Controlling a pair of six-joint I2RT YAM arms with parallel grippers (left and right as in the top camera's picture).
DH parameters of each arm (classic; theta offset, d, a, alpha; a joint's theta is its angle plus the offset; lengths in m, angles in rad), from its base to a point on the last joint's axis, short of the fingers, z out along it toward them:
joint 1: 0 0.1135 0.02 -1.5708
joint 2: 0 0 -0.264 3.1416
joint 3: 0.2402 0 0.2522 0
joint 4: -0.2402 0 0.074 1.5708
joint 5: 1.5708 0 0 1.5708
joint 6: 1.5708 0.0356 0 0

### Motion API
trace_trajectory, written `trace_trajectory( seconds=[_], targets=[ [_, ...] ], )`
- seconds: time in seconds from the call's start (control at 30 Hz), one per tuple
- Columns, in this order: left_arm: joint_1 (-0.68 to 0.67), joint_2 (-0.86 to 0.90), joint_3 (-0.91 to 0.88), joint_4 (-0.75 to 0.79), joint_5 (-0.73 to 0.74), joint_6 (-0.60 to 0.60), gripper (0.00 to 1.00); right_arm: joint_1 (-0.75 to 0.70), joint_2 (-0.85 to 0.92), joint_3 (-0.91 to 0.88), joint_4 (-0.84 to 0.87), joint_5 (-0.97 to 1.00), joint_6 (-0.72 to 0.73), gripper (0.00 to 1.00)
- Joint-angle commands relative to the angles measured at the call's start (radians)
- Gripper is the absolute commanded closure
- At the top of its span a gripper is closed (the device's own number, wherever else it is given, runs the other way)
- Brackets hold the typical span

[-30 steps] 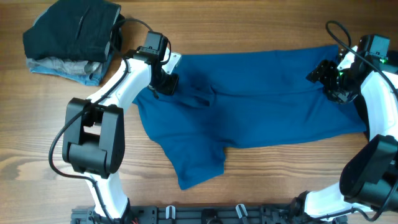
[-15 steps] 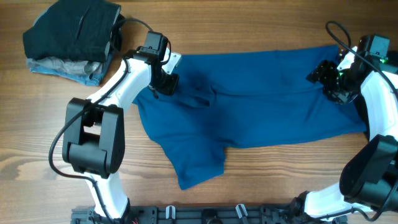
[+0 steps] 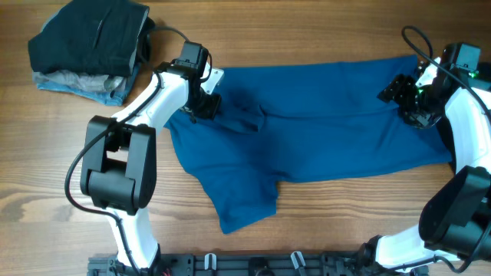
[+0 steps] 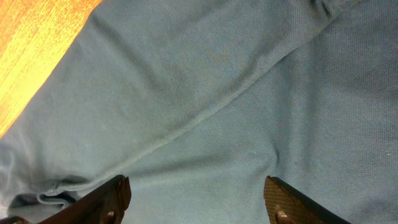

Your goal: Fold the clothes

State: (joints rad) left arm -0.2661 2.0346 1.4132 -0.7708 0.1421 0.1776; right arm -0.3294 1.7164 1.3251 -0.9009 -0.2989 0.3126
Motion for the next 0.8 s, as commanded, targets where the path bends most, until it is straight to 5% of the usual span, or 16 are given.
trace_trajectory(
  seconds=[0.0,0.17,0.23,0.37,0.43,0.5,0.67,0.77],
  targets=[
    [0.006,-0.058,0.052,-0.064,-0.005,0.002,0.95,-0.003,-0.007,-0.002,-0.001,-0.017,0.004,0.27],
    [0.005,-0.093,0.068,-0.091,-0.005,0.002,0.83,-0.003,-0.007,-0.002,-0.001,-0.017,0.004,0.26],
    [0.005,-0.088,0.067,-0.090,-0.005,0.002,0.96,-0.003,-0.007,-0.002,-0.002,-0.017,0.004,0.26],
    [0.005,-0.088,0.066,-0.086,-0.005,0.002,0.96,-0.003,-0.007,-0.002,-0.002,-0.018,0.005,0.26],
    [0.005,-0.084,0.062,-0.099,-0.006,0.003,0.60,-0.003,-0.007,-0.002,-0.006,-0.018,0.004,0.26],
    [0.005,-0.072,0.047,-0.101,-0.005,0.003,0.53,-0.003,-0.007,-0.002,-0.013,-0.017,0.004,0.27],
    [0.005,-0.025,0.011,-0.053,-0.006,0.003,0.55,-0.003,-0.007,-0.002,-0.016,-0.017,0.003,0.26],
    [0.005,-0.017,0.011,-0.010,-0.006,0.003,0.68,-0.003,-0.007,-0.002,-0.012,-0.017,0.005,0.26]
  ],
)
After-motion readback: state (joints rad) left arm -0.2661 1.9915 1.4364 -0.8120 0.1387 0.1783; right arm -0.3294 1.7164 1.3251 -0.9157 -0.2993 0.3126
